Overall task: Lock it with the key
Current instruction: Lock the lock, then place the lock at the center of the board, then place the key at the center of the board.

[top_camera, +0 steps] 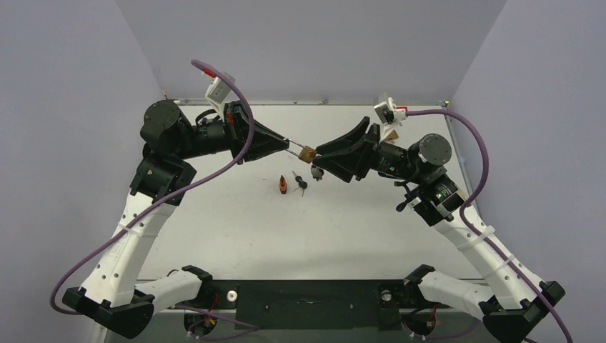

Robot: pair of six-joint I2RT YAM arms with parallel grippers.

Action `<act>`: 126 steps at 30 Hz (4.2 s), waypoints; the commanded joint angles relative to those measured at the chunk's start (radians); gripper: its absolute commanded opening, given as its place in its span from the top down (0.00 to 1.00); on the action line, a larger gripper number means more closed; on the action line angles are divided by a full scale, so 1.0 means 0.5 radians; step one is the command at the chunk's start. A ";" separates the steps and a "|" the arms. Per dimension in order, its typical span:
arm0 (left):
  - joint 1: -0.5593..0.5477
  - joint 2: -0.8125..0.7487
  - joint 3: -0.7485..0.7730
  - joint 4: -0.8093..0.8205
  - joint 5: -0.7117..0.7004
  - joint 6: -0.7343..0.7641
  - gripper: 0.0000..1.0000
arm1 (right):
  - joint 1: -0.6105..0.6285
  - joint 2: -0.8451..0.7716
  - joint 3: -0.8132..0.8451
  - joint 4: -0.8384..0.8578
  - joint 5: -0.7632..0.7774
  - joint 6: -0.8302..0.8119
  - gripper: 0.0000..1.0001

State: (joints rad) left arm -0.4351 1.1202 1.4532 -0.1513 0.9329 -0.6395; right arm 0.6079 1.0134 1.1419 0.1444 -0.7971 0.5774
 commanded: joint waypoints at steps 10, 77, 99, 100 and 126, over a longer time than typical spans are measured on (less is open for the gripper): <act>-0.013 -0.035 0.128 -0.017 0.003 0.064 1.00 | 0.043 0.000 0.091 -0.128 -0.001 -0.208 0.66; -0.654 0.585 -1.117 -0.210 -2.447 -0.059 1.00 | 0.207 1.103 -0.330 -0.414 1.470 0.219 1.00; -0.655 0.762 -0.957 -0.257 -2.347 -0.046 0.89 | 0.298 1.124 -0.535 -0.168 1.308 0.474 1.00; -0.655 0.760 -0.948 -0.264 -2.341 -0.046 0.87 | 0.301 1.121 -0.543 -0.161 1.303 0.483 1.00; -0.535 0.327 -0.610 -0.567 -2.051 0.145 0.57 | -0.148 0.663 -0.539 -0.639 1.676 0.434 0.35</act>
State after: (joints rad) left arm -0.7280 1.3304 1.0786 -0.3927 -0.1715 -0.6178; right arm 0.6479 1.4048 0.8406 -0.0700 -0.1211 0.8215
